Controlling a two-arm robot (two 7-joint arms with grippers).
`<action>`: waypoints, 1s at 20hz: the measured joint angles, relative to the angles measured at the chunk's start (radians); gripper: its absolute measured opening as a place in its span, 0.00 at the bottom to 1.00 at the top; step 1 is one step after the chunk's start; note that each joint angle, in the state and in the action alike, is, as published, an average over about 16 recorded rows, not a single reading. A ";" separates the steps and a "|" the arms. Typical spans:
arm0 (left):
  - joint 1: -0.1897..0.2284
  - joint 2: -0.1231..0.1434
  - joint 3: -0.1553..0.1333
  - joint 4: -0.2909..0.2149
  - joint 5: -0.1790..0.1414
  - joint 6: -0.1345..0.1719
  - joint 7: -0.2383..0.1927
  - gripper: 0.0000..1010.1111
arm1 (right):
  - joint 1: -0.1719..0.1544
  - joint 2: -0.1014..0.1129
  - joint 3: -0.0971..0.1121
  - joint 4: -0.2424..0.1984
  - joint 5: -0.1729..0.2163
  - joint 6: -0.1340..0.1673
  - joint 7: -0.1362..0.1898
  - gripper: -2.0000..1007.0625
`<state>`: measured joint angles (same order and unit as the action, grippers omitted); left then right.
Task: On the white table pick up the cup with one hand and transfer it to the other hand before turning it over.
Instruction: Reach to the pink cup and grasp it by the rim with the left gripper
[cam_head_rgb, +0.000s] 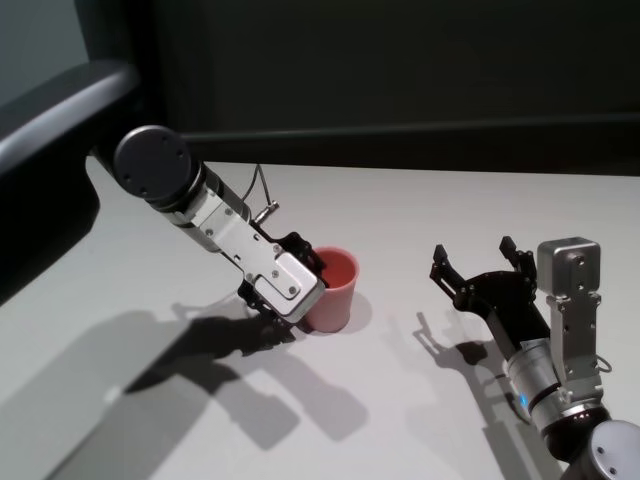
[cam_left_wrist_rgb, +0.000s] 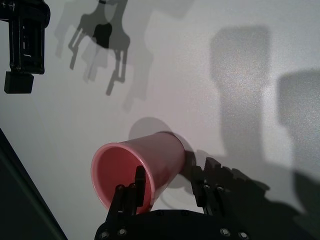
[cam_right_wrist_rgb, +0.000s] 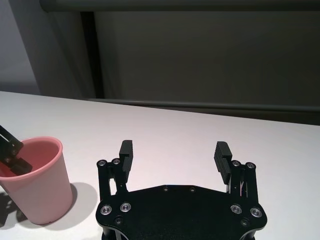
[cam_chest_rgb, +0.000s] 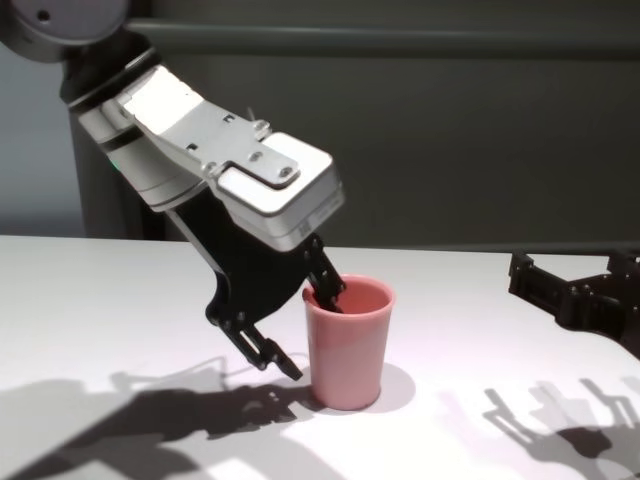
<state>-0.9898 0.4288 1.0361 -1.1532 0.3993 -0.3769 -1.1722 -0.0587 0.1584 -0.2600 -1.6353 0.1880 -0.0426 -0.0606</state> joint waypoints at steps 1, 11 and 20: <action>0.000 0.000 0.000 0.000 0.000 0.000 0.000 0.61 | 0.000 0.000 0.000 0.000 0.000 0.000 0.000 0.99; 0.000 0.000 -0.001 0.000 0.000 0.000 -0.001 0.26 | 0.000 0.000 0.000 0.000 0.000 0.000 0.000 0.99; 0.000 0.000 -0.001 0.000 0.000 0.000 -0.001 0.07 | 0.000 0.000 0.000 0.000 0.000 0.000 0.000 0.99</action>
<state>-0.9898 0.4289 1.0351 -1.1533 0.3994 -0.3768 -1.1736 -0.0587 0.1584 -0.2600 -1.6353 0.1880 -0.0426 -0.0606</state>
